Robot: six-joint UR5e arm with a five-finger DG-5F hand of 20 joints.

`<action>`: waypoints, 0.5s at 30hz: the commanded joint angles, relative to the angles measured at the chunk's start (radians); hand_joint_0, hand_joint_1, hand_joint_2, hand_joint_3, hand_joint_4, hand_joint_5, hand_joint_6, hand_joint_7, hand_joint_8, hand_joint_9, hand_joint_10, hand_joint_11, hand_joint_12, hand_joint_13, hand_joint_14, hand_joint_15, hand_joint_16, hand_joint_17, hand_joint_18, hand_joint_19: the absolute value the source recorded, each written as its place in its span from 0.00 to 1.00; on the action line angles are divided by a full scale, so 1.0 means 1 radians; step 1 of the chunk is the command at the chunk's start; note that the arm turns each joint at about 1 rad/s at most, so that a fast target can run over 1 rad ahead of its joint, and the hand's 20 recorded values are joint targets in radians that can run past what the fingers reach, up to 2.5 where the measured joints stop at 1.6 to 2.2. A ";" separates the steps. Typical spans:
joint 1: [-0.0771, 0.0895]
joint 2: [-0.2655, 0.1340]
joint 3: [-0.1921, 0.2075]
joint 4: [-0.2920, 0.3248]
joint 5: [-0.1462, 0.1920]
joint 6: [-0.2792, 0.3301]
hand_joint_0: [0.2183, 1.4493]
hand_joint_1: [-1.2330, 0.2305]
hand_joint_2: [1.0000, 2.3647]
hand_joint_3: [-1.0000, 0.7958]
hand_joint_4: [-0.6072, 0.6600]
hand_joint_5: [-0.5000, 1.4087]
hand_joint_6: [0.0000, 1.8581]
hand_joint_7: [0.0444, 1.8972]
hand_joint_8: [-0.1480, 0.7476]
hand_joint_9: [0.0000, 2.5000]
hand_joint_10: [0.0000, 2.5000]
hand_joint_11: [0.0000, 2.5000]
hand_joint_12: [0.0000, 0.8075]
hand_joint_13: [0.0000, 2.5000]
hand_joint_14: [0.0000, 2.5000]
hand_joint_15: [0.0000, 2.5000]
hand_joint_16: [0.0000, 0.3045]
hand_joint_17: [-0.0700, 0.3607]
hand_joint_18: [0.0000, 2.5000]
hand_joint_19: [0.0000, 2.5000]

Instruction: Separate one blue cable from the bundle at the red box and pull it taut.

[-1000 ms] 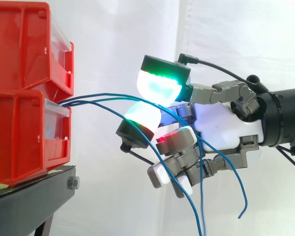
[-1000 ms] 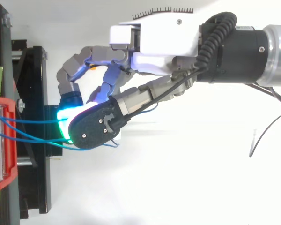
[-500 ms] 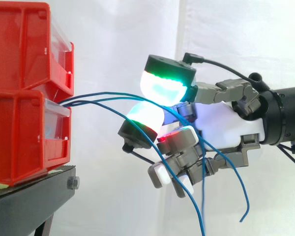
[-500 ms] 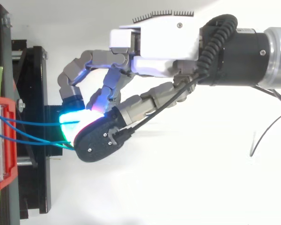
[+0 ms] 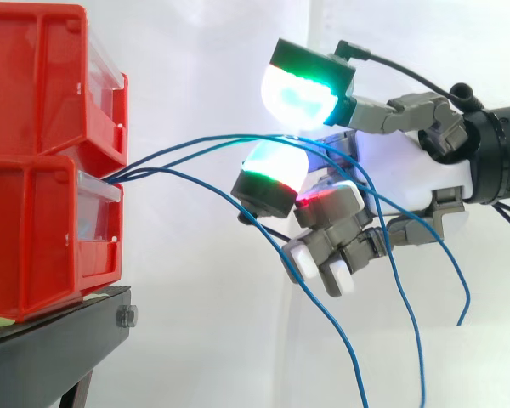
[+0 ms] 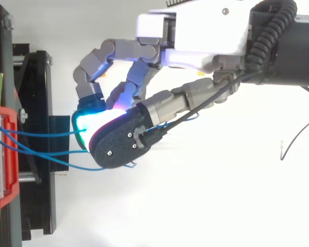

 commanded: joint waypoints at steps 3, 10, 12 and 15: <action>-0.001 0.000 -0.030 0.028 0.003 0.004 0.31 0.48 0.01 0.33 0.54 0.18 0.47 0.62 0.48 0.47 0.01 0.51 0.50 0.32 0.01 0.33 0.17 0.43 0.28 0.35; -0.001 0.000 -0.037 0.051 0.004 0.021 0.30 0.40 0.01 0.43 0.55 0.18 0.47 0.63 0.51 0.48 0.01 0.51 0.51 0.33 0.01 0.32 0.18 0.45 0.29 0.34; -0.001 0.000 -0.037 0.054 0.004 0.023 0.30 0.38 0.01 0.44 0.55 0.19 0.47 0.63 0.52 0.48 0.01 0.51 0.53 0.33 0.01 0.32 0.19 0.46 0.30 0.33; -0.001 0.000 -0.037 0.067 0.009 0.023 0.30 0.36 0.01 0.46 0.55 0.18 0.47 0.62 0.53 0.48 0.01 0.51 0.54 0.33 0.01 0.32 0.19 0.47 0.31 0.33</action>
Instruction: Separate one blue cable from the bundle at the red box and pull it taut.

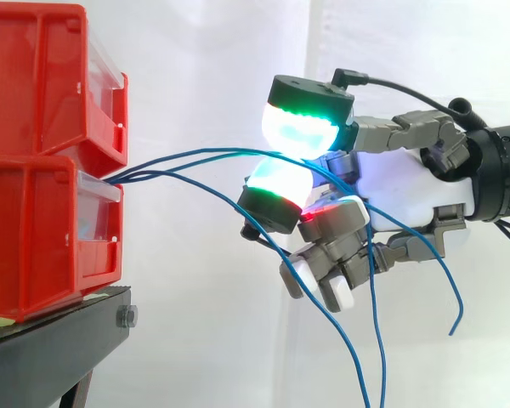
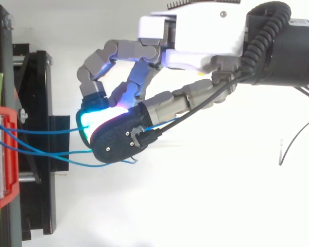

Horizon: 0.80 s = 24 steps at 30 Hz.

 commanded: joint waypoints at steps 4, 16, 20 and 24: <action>-0.002 0.000 0.000 0.034 0.026 0.009 0.27 0.43 0.00 0.31 0.56 0.18 0.47 0.61 0.49 0.47 0.01 0.51 0.51 0.32 0.01 0.33 0.18 0.44 0.29 0.35; 0.000 0.000 0.000 0.050 0.035 0.015 0.30 0.44 0.01 0.47 0.56 0.19 0.47 0.64 0.54 0.49 0.01 0.51 0.55 0.34 0.01 0.32 0.20 0.49 0.31 0.34; 0.000 0.000 0.000 0.050 0.035 0.015 0.30 0.42 0.01 0.48 0.56 0.18 0.47 0.64 0.54 0.48 0.01 0.50 0.55 0.34 0.01 0.32 0.20 0.48 0.31 0.34; 0.000 -0.002 -0.002 0.050 0.035 0.015 0.30 0.36 0.01 0.49 0.56 0.18 0.48 0.63 0.52 0.47 0.01 0.51 0.53 0.33 0.01 0.33 0.19 0.47 0.30 0.34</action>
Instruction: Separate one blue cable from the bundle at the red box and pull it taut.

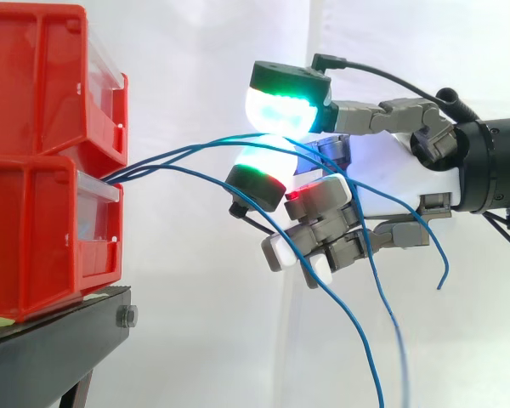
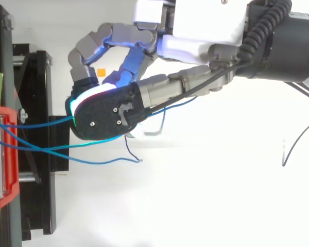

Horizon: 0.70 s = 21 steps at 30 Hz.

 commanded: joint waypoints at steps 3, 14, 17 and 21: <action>0.002 -0.001 -0.001 0.000 0.002 0.000 0.31 0.34 0.01 0.49 0.55 0.17 0.48 0.63 0.51 0.47 0.01 0.51 0.52 0.33 0.01 0.33 0.19 0.46 0.30 0.35; 0.005 0.000 -0.003 -0.005 0.008 0.054 0.37 0.28 0.01 0.39 0.48 0.16 0.49 0.64 0.46 0.44 0.01 0.51 0.48 0.32 0.01 0.33 0.17 0.44 0.29 0.34; 0.006 -0.001 -0.003 -0.005 0.012 0.057 0.39 0.29 0.01 0.38 0.44 0.16 0.49 0.65 0.46 0.45 0.01 0.51 0.47 0.32 0.01 0.33 0.17 0.44 0.29 0.33; 0.006 -0.001 -0.004 -0.006 0.012 0.071 0.42 0.29 0.01 0.34 0.40 0.16 0.50 0.64 0.45 0.45 0.01 0.52 0.47 0.32 0.01 0.32 0.17 0.43 0.29 0.33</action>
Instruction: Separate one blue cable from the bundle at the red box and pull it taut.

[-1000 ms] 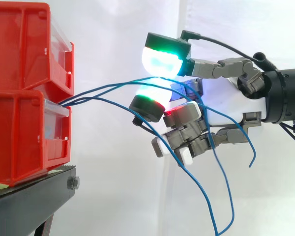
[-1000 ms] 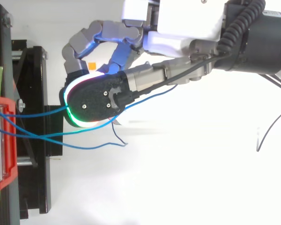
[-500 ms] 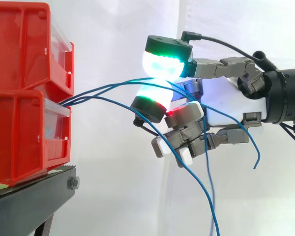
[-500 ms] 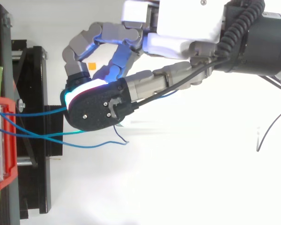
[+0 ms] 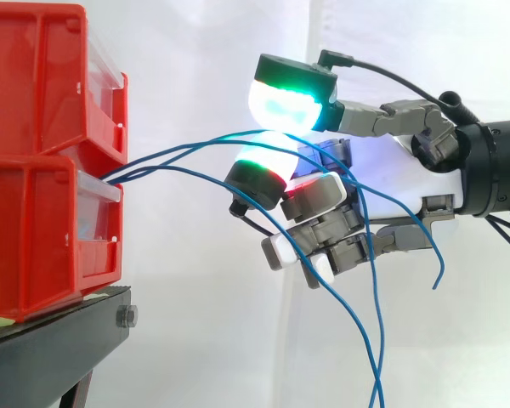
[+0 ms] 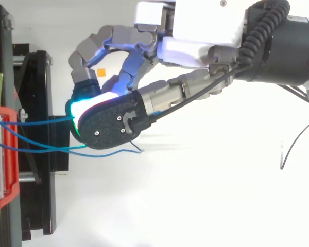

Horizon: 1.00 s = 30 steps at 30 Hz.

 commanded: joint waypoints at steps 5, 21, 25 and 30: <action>0.000 0.001 -0.001 -0.004 0.001 0.029 0.44 0.28 0.00 0.32 0.33 0.16 0.50 0.69 0.45 0.45 0.01 0.52 0.47 0.32 0.01 0.32 0.17 0.43 0.29 0.33; 0.000 -0.001 -0.005 -0.004 0.004 0.053 0.48 0.29 0.00 0.28 0.18 0.16 0.50 0.72 0.43 0.47 0.01 0.52 0.44 0.33 0.01 0.32 0.16 0.42 0.29 0.32; 0.000 -0.001 -0.005 -0.006 0.004 0.056 0.49 0.29 0.00 0.28 0.16 0.16 0.50 0.73 0.43 0.48 0.01 0.53 0.44 0.34 0.01 0.32 0.16 0.41 0.30 0.32; -0.001 -0.001 -0.007 -0.009 0.004 0.075 0.48 0.27 0.00 0.30 0.14 0.16 0.50 0.80 0.41 0.50 0.01 0.54 0.43 0.36 0.01 0.33 0.15 0.40 0.30 0.34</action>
